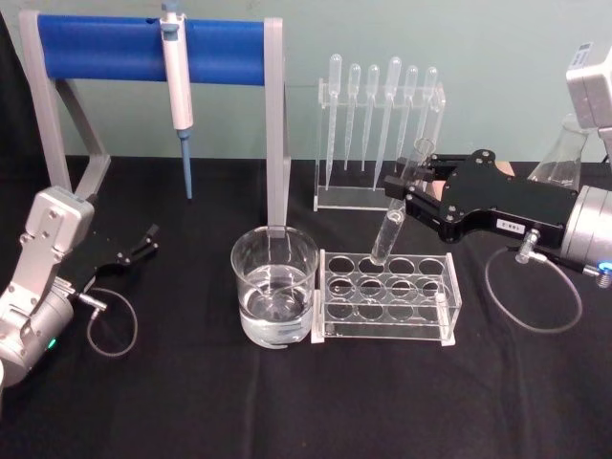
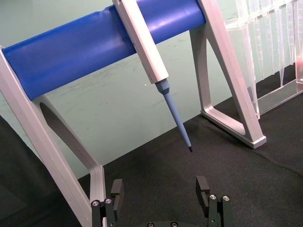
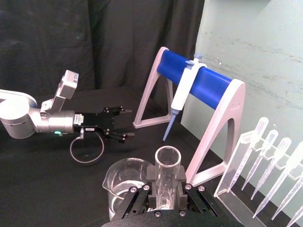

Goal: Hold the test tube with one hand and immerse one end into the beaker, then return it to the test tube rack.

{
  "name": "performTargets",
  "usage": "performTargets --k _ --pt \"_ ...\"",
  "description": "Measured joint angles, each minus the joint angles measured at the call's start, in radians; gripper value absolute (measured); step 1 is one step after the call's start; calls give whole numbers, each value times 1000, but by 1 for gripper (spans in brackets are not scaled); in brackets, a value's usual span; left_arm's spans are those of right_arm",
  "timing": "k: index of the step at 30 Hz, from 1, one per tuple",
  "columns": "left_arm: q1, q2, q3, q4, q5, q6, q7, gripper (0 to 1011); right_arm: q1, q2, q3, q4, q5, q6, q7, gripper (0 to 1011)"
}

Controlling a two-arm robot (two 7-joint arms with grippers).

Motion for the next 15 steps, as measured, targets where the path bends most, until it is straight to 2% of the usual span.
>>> performTargets --k 15 --pt "0 0 0 0 0 0 0 1000 0 0 0 0 0 0 0 236"
